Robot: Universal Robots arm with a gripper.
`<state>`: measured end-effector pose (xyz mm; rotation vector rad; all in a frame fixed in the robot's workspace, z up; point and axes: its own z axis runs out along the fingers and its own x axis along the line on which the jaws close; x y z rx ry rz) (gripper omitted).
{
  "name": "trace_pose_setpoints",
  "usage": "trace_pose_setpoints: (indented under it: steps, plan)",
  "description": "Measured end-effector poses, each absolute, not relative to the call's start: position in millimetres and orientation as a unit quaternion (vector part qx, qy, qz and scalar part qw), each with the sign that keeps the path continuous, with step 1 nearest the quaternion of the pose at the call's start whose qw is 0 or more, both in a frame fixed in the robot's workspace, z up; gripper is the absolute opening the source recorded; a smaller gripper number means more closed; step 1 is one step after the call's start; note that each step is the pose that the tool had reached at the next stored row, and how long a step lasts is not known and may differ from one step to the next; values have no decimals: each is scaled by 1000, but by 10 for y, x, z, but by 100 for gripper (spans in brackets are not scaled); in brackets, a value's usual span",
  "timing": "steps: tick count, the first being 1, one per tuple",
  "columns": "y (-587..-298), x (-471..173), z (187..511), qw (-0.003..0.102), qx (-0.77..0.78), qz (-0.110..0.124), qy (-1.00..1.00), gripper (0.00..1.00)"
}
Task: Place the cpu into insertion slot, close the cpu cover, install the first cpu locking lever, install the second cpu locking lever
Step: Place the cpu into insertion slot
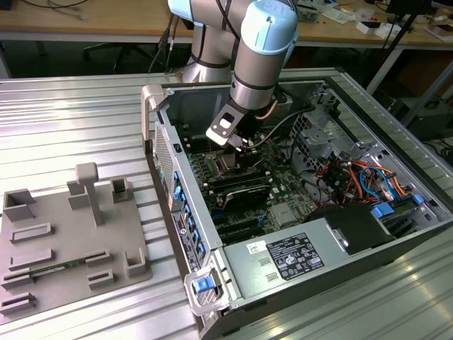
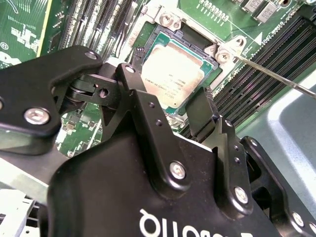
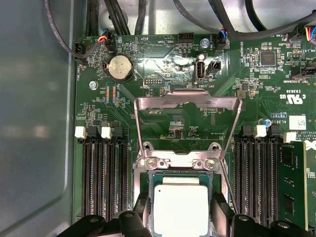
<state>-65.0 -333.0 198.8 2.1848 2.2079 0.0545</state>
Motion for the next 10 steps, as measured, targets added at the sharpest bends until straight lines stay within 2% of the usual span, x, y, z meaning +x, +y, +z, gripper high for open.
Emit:
trace_pose_setpoints:
  steps: [10]
  plan:
    - [-3330, -650, 2025, 18, 703, 17, 711, 62]
